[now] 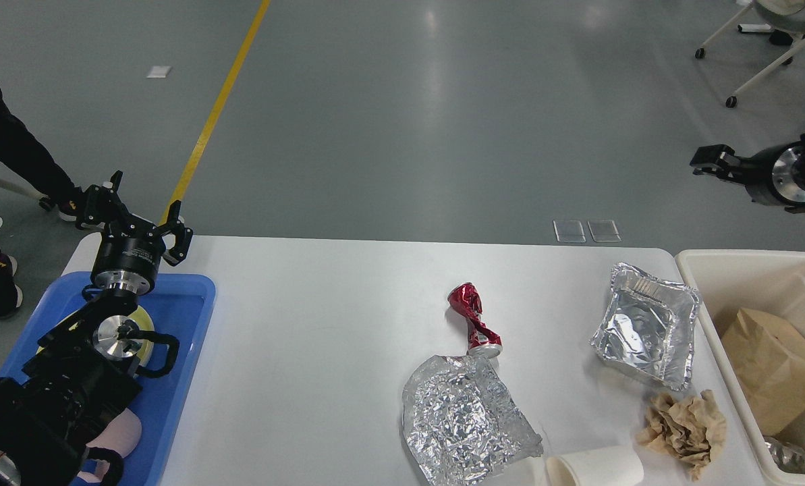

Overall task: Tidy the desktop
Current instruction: 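Move the right gripper back down to the foil tray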

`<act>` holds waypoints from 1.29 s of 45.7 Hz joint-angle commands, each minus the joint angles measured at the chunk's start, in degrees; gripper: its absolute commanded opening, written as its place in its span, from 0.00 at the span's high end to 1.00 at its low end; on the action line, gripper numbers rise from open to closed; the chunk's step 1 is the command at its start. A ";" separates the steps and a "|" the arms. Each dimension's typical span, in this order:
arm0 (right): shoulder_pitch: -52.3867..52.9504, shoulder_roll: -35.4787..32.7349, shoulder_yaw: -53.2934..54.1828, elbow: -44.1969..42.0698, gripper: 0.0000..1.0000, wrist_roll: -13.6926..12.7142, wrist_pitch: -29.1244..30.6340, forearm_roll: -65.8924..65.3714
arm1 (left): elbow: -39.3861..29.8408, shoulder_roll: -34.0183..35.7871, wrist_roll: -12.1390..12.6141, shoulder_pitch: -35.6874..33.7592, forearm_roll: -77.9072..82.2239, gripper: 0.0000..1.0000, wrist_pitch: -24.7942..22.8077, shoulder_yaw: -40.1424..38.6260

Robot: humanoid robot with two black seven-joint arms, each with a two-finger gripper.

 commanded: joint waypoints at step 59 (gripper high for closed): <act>-35.46 7.64 4.78 -14.89 0.00 0.18 -6.30 0.04 | 0.03 -0.01 0.00 0.00 0.00 0.04 0.00 -0.01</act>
